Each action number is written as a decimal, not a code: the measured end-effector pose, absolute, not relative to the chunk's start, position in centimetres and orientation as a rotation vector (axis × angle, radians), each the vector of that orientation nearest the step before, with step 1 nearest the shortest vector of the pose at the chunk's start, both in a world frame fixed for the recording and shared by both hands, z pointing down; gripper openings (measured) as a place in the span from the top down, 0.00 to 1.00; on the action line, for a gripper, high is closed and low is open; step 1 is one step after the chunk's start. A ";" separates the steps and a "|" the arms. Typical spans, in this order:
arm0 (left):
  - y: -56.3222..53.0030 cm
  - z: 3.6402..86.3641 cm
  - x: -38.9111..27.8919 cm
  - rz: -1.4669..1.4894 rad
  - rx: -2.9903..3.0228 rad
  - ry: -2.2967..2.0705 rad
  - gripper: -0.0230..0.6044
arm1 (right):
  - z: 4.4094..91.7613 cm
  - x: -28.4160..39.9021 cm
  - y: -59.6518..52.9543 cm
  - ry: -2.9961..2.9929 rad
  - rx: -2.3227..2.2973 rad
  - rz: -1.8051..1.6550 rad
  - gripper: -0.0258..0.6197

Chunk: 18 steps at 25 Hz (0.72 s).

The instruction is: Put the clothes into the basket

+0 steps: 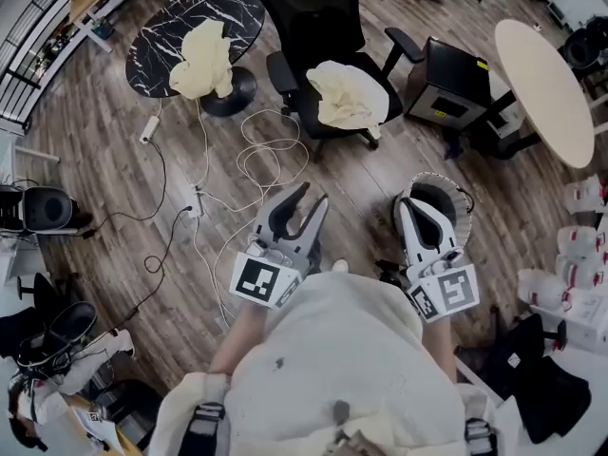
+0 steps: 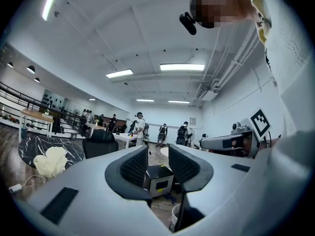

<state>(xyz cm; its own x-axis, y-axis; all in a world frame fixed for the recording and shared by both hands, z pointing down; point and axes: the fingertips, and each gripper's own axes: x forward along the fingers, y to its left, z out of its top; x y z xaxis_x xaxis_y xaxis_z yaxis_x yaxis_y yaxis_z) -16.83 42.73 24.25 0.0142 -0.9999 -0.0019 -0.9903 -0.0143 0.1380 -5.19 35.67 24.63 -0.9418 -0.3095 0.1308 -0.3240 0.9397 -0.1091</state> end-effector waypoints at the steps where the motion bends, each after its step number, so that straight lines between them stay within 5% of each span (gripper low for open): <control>1: 42.1 24.4 -17.9 -0.156 2.176 -2.120 0.74 | 24.7 -6.2 35.1 -2.979 0.503 0.193 0.95; 18: 34.6 26.1 -30.1 -0.117 2.353 -1.918 0.70 | 25.3 -18.2 28.6 -2.933 0.735 0.233 0.95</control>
<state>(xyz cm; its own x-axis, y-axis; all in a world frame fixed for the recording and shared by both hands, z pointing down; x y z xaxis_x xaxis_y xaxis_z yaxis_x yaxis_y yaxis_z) -30.09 34.60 26.07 0.2023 -0.9793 0.0057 -0.9713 -0.1999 0.1288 -18.21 28.57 25.34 -0.8767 -0.4593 0.1426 -0.4761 0.8709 -0.1219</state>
